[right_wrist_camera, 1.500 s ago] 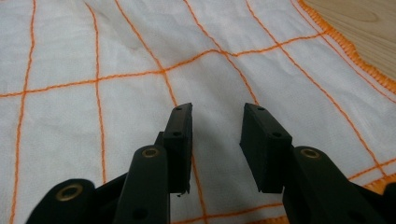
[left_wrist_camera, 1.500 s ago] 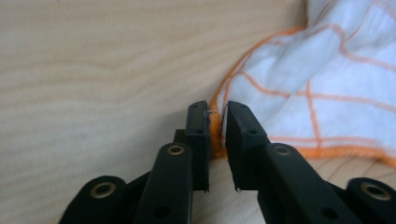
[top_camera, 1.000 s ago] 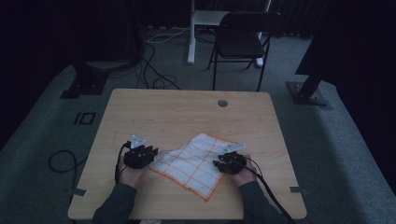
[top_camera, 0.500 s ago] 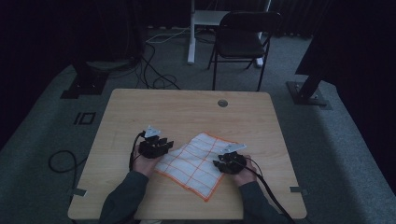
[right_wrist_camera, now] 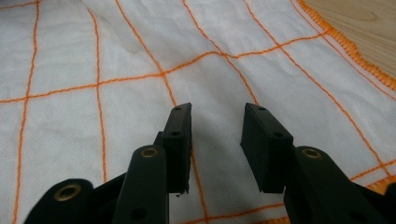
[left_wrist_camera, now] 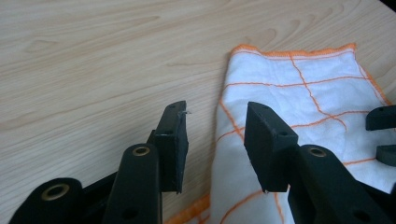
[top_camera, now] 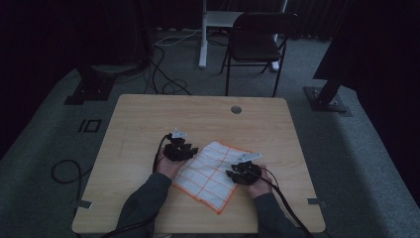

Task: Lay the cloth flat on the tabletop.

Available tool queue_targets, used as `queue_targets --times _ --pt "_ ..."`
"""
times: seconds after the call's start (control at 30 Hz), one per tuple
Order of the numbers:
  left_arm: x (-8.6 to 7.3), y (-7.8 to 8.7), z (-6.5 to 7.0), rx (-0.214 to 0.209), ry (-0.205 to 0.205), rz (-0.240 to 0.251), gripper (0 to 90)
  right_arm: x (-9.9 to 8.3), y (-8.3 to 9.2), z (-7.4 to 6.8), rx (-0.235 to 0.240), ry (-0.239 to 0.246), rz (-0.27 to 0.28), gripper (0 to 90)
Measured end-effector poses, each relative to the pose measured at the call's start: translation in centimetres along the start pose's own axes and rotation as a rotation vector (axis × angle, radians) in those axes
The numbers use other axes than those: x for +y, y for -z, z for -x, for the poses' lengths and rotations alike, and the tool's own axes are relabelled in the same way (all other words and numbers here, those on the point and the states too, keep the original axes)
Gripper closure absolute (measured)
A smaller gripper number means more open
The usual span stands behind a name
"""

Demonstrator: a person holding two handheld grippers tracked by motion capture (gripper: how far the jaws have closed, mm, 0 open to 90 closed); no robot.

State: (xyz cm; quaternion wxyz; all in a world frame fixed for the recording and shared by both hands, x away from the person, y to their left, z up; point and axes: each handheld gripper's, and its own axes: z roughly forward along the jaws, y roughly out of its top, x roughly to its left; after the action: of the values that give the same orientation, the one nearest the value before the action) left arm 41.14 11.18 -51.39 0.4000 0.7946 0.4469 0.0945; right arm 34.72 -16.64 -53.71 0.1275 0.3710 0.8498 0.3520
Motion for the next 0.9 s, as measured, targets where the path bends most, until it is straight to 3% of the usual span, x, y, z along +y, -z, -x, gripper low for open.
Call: queue_targets --times 0.27,0.37,0.47,0.6,0.73,0.9 --pt "0.3 -1.2 0.6 -0.006 -0.002 -0.055 58.5 0.0 0.0 0.0 0.001 0.0 0.003 63.0" --pt "0.1 -1.9 1.0 -0.01 -0.009 -0.096 58.6 0.0 0.0 0.0 0.003 -0.001 0.004 63.0" --pt "-0.1 -2.0 1.1 -0.009 -0.011 -0.108 65.6 -0.1 0.0 0.0 0.003 -0.001 0.004 62.9" --pt "-0.2 -1.5 1.9 0.007 -0.045 -0.086 83.2 -0.1 0.0 0.0 0.003 -0.002 0.004 62.8" --pt "-0.1 -0.4 3.3 0.019 -0.093 -0.039 85.3 -0.1 0.0 0.1 0.004 -0.002 0.005 62.7" --pt "-0.5 0.9 5.2 -0.013 -0.152 0.004 85.7 -0.1 0.0 0.1 0.005 -0.004 0.004 62.7"
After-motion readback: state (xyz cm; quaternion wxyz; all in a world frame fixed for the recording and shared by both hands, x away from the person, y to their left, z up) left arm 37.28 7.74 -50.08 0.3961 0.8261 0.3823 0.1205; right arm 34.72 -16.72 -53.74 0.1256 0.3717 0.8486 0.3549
